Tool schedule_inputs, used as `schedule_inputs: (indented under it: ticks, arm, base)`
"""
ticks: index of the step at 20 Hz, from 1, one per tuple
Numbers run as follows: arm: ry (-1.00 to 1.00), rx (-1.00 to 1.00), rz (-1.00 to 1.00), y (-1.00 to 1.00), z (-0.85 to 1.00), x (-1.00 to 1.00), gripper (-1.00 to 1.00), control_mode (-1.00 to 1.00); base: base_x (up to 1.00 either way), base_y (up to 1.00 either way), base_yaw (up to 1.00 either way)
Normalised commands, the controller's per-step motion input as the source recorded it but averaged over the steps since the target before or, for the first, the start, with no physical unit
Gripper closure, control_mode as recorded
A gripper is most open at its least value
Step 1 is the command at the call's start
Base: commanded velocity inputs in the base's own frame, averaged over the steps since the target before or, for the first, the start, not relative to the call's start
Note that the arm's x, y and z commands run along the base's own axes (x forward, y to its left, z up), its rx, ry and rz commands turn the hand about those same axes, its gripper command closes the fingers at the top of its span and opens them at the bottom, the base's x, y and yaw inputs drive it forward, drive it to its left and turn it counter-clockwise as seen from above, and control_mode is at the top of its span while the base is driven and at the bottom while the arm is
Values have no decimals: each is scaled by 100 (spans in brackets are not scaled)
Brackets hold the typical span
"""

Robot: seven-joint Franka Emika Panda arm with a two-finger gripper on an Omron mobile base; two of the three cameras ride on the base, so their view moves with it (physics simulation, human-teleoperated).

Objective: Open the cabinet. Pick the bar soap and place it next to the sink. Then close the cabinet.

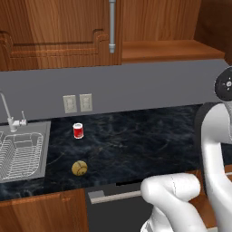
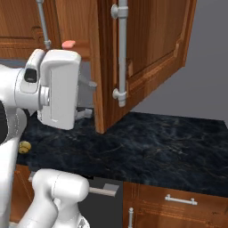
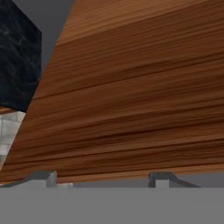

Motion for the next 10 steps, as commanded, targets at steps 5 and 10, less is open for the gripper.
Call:
schedule_inputs:
  ticks: [5, 10]
  arm:
    - [1, 0, 0, -65, -3, 15, -100, -100]
    - [0, 0, 0, 18, 0, -2, -100, -100]
  base:
    - [0, 0, 0]
    - [0, 0, 0]
